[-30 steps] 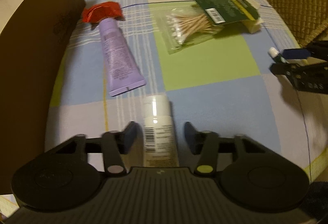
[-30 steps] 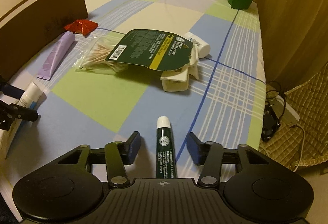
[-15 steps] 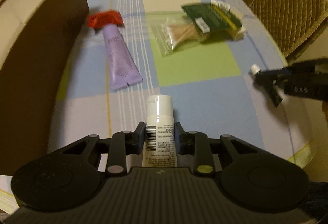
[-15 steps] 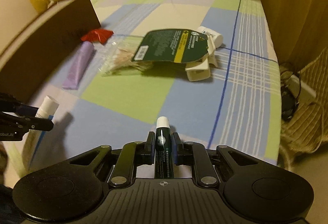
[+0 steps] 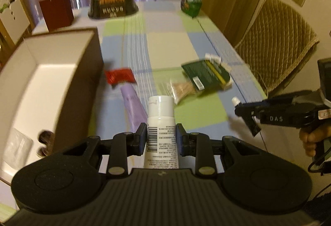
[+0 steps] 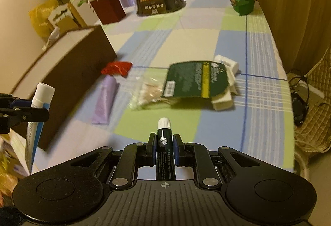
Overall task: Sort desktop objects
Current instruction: 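Carry the white tube and green tube over the cardboard box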
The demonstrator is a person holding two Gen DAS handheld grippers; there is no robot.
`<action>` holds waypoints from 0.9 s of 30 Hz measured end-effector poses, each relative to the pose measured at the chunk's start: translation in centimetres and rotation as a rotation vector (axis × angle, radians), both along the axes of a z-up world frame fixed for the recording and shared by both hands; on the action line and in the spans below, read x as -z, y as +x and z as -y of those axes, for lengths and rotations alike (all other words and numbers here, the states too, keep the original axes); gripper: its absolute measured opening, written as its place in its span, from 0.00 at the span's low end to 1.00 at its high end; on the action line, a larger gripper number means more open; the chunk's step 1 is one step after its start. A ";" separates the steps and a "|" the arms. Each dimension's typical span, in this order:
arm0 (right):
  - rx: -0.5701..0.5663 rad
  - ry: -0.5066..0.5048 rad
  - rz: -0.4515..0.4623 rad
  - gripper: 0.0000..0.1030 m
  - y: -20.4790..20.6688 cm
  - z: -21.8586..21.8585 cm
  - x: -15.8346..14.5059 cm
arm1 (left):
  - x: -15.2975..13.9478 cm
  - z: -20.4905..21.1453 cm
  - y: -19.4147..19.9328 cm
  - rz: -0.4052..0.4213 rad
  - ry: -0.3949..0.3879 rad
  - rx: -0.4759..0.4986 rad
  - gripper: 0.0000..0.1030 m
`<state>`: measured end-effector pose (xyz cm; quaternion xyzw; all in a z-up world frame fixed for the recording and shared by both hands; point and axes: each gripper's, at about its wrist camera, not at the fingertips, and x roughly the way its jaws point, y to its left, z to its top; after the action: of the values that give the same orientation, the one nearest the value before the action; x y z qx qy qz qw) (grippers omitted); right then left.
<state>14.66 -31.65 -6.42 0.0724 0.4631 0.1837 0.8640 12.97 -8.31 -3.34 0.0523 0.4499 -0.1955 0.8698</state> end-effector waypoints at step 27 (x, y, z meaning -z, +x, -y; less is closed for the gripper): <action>-0.045 0.264 0.110 0.14 2.5 -18.1 -7.2 | -6.1 -17.7 4.1 0.143 0.002 -0.074 0.24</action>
<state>17.11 -13.54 0.79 0.1651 0.3884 0.2659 0.8667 17.09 9.41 2.71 0.0502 0.3883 -0.1586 0.9064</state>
